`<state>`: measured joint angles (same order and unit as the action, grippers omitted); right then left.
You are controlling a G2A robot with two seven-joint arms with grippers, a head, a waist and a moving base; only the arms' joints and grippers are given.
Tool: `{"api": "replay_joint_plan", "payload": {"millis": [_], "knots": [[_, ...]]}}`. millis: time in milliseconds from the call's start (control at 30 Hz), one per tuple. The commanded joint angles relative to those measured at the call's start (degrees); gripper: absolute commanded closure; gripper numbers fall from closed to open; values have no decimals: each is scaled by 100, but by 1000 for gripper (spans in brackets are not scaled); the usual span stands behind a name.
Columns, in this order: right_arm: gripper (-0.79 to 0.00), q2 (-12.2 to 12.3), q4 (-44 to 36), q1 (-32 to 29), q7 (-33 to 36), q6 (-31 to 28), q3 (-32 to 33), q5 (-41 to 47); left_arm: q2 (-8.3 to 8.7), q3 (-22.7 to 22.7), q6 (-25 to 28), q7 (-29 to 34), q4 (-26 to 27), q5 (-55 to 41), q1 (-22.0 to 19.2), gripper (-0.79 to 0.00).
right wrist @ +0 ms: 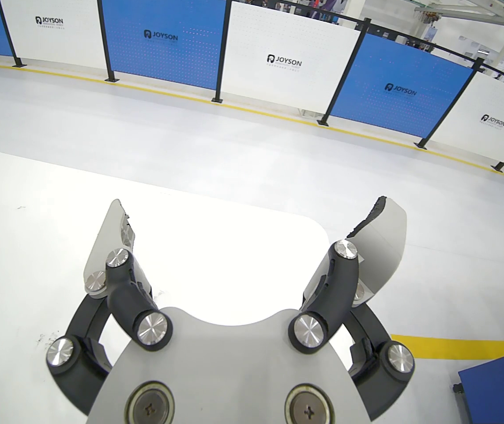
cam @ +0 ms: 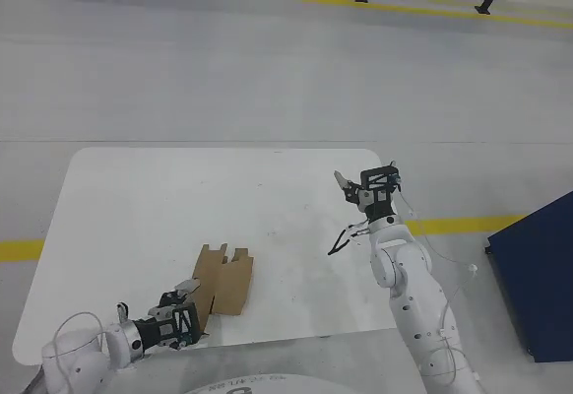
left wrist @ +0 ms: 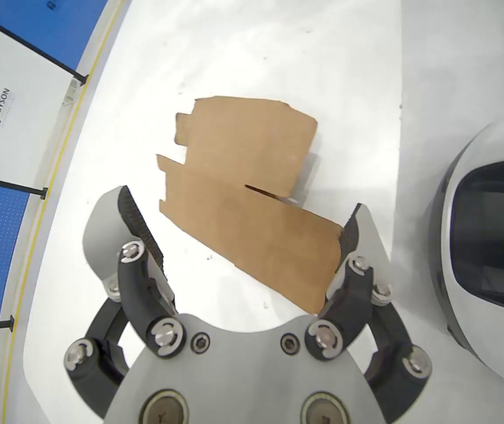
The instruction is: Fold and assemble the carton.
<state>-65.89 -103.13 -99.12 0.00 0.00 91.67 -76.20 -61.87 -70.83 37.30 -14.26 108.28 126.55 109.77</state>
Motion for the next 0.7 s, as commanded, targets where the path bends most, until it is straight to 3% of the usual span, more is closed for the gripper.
{"api": "replay_joint_plan", "payload": {"millis": [0, 367, 667], "knots": [[-785, 0, 0, 0, 0, 0, 0, 0, -4, 159, -217, 135, -50, 216, 4, -785], [-785, 0, 0, 0, 0, 0, 0, 0, -159, 940, -1059, 935, -620, 188, -482, -785], [-785, 0, 0, 0, 0, 0, 0, 0, -136, 1002, -1668, 893, -520, 287, -374, -785]]}}
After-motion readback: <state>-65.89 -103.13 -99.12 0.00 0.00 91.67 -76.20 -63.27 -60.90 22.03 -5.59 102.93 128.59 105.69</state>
